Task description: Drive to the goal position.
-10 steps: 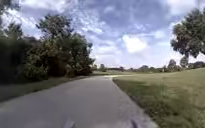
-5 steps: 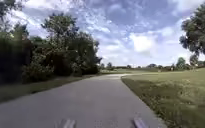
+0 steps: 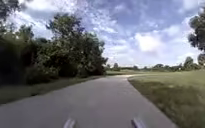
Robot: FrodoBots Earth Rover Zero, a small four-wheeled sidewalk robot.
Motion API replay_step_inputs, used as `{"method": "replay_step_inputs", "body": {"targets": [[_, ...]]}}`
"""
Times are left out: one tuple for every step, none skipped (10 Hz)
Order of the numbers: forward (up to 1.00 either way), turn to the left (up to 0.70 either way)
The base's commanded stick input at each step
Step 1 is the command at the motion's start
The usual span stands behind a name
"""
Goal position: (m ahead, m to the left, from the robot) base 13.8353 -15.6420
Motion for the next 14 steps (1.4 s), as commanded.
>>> {"method": "replay_step_inputs", "body": {"targets": [[0.69,0.03],[0.69,0.03],[0.69,0.03],[0.69,0.03],[0.69,0.03],[0.69,0.03],[0.69,0.03],[0.69,0.03],[0.69,0.03],[0.69,0.03],[0.69,0.03],[0.69,0.03],[0.69,0.03],[0.69,0.03]]}}
